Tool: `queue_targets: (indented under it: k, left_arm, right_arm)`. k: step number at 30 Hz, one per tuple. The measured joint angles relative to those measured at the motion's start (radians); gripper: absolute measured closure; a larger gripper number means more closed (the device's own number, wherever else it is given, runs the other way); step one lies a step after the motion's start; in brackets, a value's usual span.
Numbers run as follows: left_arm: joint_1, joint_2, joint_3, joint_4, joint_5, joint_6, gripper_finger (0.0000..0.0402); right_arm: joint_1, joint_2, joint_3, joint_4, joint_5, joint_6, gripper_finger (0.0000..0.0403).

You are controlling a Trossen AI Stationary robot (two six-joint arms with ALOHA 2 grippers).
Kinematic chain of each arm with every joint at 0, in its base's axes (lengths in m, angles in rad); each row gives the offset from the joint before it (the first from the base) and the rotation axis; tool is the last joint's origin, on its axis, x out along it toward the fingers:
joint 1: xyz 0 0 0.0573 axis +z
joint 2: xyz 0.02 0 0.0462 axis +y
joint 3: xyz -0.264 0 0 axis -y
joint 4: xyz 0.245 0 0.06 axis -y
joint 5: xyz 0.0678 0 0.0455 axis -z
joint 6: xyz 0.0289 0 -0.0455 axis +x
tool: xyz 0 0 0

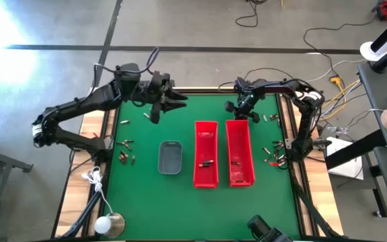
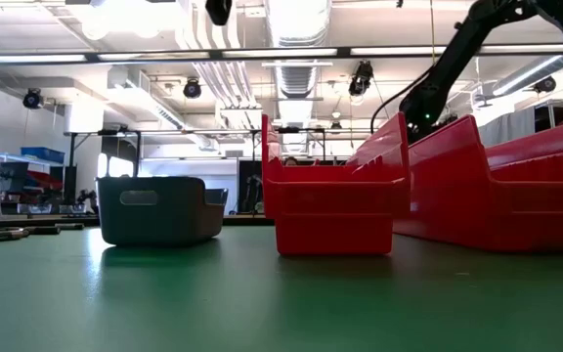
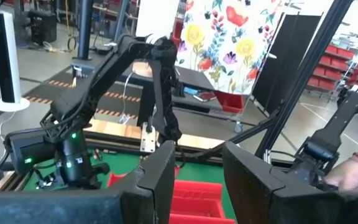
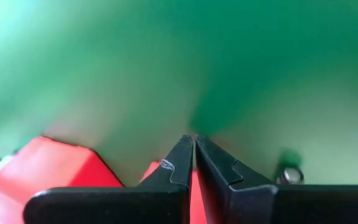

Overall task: Sort batteries
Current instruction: Put the small black battery into the right red bin

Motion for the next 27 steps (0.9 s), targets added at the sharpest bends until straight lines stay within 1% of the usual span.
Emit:
queue_targets:
  k: [5,10,22,23,27]
  left_arm:
    - [0.000,-0.001,0.000,0.006,0.000,0.025,0.0287]
    - [0.003,-0.021,0.000,0.006,-0.008,0.048,0.0287]
    - [0.005,-0.029,0.000,-0.023,-0.007,0.028,0.0287]
    - [0.005,-0.029,0.000,-0.024,-0.007,0.024,0.0287]
    - [0.005,-0.030,0.000,-0.029,0.000,0.016,0.0287]
  right_arm:
    - [0.009,0.012,0.004,-0.042,-0.040,-0.033,0.0390]
    - [0.010,0.017,-0.016,-0.079,-0.032,-0.056,0.0390]
    - [-0.039,0.002,0.006,-0.212,0.109,-0.130,0.0390]
    - [-0.046,0.001,0.015,-0.234,0.135,-0.141,0.0390]
    - [-0.075,-0.003,0.056,-0.360,0.298,-0.202,0.0390]
